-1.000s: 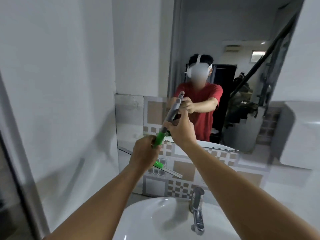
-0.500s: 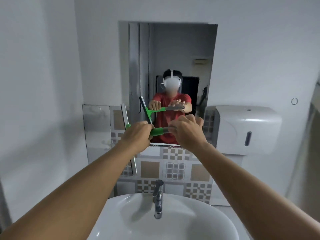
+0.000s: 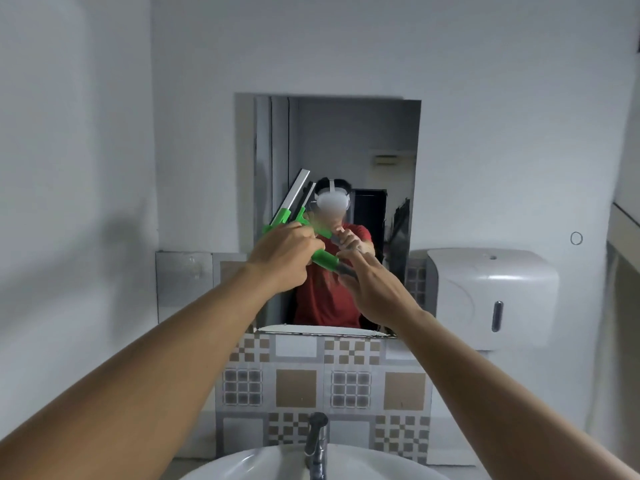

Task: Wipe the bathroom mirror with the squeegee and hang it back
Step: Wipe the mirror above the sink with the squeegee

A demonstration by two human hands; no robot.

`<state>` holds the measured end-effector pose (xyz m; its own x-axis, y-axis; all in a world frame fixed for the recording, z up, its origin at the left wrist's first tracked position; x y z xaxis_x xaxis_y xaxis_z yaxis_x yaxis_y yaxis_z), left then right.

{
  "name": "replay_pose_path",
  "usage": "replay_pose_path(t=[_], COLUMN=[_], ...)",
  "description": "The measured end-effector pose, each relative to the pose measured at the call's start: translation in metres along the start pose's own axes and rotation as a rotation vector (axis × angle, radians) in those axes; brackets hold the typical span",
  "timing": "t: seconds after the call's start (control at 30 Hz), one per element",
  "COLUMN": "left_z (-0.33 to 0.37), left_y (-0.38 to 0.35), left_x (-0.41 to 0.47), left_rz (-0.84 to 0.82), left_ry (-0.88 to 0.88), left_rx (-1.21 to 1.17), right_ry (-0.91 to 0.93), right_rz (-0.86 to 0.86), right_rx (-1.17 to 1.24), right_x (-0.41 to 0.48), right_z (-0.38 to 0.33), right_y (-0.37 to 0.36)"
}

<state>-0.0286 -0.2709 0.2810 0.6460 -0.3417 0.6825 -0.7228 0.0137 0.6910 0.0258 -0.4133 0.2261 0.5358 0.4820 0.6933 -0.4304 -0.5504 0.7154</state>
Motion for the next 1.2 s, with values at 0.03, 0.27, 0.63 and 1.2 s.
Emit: replay_pose_path(t=[0.03, 0.27, 0.63, 1.2], left_z=[-0.004, -0.043, -0.080, -0.134], left_y=[0.000, -0.003, -0.129, -0.215], left_x=[0.005, 0.037, -0.010, 0.032], left_rz=[0.007, 0.242, 0.212, -0.010], left_ry=[-0.007, -0.002, -0.005, 0.156], left_rx=[0.002, -0.030, -0.121, 0.075], right_ry=[-0.003, 0.027, 0.062, 0.162], right_rz=[-0.001, 0.102, 0.193, 0.063], right_rx=[0.026, 0.034, -0.192, -0.541], right_x=[0.006, 0.050, 0.146, 0.247], right_z=[0.001, 0.000, 0.012, 0.011], right_y=[0.000, 0.008, 0.027, 0.055])
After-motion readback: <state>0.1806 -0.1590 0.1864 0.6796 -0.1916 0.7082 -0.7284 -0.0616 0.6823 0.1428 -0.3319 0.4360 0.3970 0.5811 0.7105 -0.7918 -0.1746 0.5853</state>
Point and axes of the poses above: each hand's wrist, its own x-axis towards the middle knuckle, its own y-axis out of the back of the hand, z = x × y, the point moved 6 cm from there along x, towards the middle knuckle, and after that the axes turned 5 degrees about -x, right-handed, at the moved point
